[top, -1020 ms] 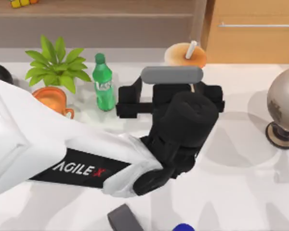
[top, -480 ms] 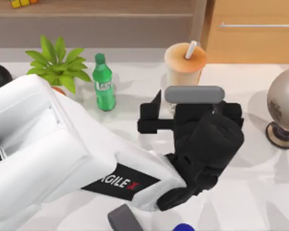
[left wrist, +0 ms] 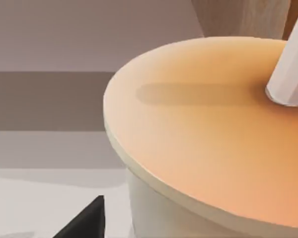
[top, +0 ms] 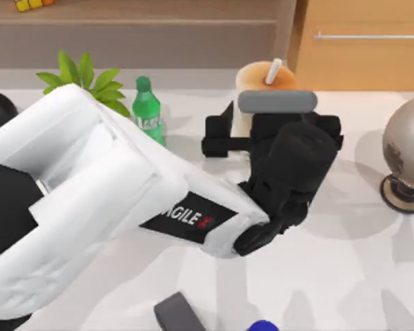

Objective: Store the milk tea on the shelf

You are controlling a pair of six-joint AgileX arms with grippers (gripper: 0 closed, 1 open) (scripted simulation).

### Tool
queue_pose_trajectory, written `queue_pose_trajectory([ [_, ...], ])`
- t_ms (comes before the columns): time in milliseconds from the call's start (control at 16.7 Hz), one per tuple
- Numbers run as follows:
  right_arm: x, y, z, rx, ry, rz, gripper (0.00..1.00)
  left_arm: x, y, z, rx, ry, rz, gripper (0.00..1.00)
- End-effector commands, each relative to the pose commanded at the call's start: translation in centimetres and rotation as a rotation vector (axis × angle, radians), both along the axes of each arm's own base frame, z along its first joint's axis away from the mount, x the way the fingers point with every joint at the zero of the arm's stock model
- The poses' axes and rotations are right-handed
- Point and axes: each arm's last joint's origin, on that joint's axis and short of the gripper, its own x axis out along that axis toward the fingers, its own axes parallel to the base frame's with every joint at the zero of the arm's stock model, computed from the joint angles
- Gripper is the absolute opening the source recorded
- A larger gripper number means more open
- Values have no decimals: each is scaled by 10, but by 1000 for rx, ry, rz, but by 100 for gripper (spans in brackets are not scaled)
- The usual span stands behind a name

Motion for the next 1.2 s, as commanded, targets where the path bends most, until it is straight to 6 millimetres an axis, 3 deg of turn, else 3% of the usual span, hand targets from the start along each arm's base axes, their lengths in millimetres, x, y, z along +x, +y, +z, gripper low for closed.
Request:
queue_pose_trajectory([
  [120, 0, 0, 0, 0, 0, 0, 100, 14, 1, -4, 0, -1, 0, 100],
  [360, 0, 0, 0, 0, 0, 0, 100, 17, 1, -4, 0, -1, 0, 100],
  [1140, 0, 0, 0, 0, 0, 0, 100, 17, 1, -4, 0, -1, 0, 2],
  [1200, 0, 0, 0, 0, 0, 0, 100, 17, 1, -4, 0, -1, 0, 0],
])
